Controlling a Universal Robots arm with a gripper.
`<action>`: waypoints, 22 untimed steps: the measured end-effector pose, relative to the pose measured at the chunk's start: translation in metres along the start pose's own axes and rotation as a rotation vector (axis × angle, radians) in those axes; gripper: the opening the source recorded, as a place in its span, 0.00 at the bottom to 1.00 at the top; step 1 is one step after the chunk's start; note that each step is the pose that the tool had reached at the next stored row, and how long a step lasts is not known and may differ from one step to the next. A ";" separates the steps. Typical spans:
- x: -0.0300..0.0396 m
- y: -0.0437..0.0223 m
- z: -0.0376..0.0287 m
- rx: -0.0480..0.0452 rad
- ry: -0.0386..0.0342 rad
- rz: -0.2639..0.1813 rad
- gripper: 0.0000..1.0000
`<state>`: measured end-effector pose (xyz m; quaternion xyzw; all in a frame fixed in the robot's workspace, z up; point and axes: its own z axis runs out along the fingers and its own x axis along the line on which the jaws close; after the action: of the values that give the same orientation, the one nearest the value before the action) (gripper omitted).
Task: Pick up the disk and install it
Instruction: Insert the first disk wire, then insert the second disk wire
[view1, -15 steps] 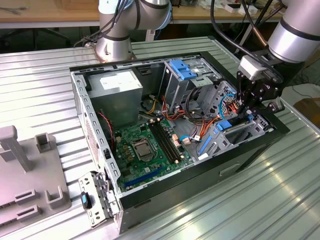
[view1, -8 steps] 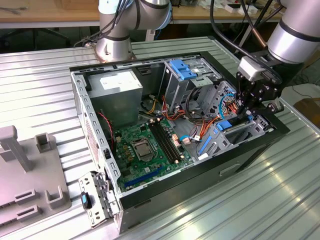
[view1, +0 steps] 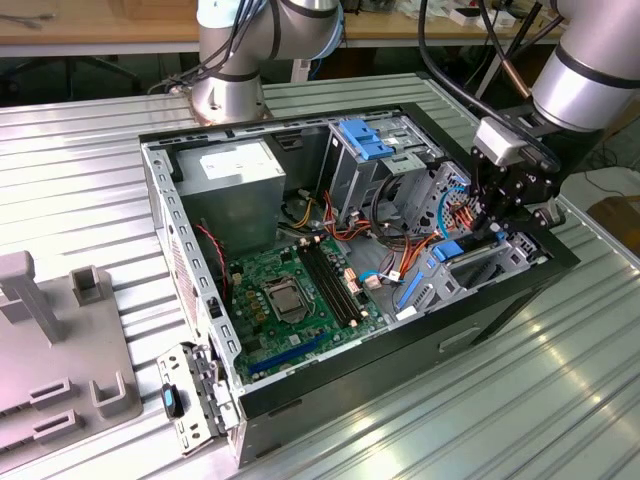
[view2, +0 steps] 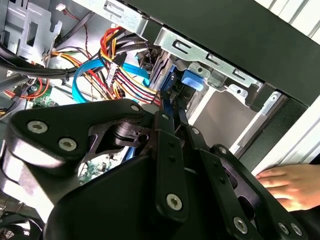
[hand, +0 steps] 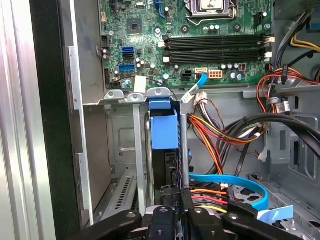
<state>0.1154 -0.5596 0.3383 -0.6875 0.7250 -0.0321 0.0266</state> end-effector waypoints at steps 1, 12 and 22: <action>0.0000 0.0001 0.0008 -0.0002 0.0004 0.000 0.17; 0.0000 -0.0011 -0.0116 -0.0003 -0.0007 0.000 0.25; 0.0000 -0.0013 -0.0149 0.0009 -0.0010 0.000 0.11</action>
<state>0.1155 -0.5595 0.3533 -0.6875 0.7250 -0.0321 0.0272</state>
